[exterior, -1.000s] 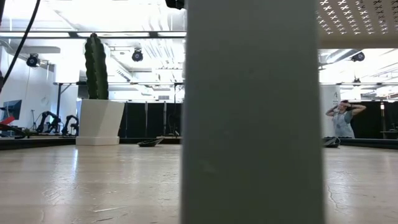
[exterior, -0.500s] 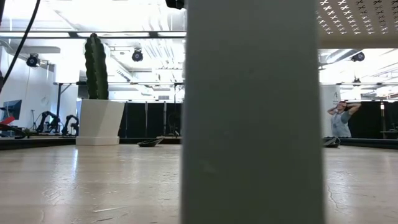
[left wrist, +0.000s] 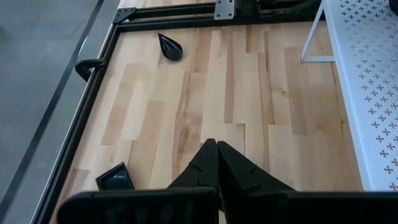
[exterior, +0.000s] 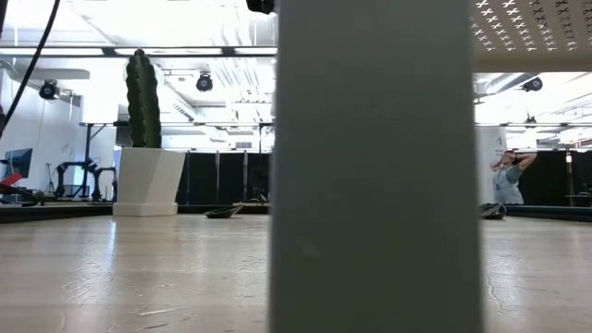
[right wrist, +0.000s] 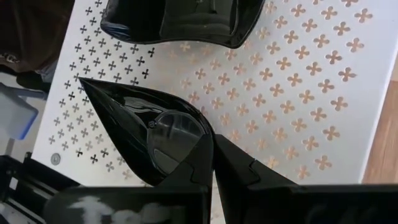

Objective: Pick & Place Mini shaped plates
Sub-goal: Stack the drop-shaped plate on top of the drop-shaped plate on the shelf

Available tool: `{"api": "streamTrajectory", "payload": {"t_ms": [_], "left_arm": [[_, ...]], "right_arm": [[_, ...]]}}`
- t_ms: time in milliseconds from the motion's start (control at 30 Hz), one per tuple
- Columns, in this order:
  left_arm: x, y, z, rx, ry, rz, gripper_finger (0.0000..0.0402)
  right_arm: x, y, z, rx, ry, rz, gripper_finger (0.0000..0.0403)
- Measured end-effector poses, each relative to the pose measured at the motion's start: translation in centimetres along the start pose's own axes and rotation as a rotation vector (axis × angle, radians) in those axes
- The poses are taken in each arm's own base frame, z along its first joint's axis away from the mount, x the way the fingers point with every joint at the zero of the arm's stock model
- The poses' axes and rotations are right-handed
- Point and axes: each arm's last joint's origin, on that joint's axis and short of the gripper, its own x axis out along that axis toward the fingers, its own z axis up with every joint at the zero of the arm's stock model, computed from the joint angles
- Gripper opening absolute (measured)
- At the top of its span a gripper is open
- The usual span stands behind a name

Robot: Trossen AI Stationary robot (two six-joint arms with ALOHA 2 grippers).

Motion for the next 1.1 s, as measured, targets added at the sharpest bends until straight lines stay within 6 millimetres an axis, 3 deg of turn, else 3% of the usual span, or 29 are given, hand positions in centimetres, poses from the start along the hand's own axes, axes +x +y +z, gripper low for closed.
{"api": "streamTrajectory", "payload": {"t_ms": [500, 900, 1100], "left_arm": [[0.0, 0.0, 0.1, -0.003, -0.015, 0.0, 0.0], [0.0, 0.0, 0.1, -0.003, -0.015, 0.0, 0.0], [0.0, 0.0, 0.1, -0.003, -0.014, 0.0, 0.0]], "right_arm": [[0.0, 0.1, 0.0, -0.004, 0.005, 0.022, 0.001], [-0.2, 0.0, 0.0, 0.002, -0.012, 0.01, 0.0077], [-1.2, 0.1, -0.3, -0.003, -0.047, 0.03, 0.0088]]}}
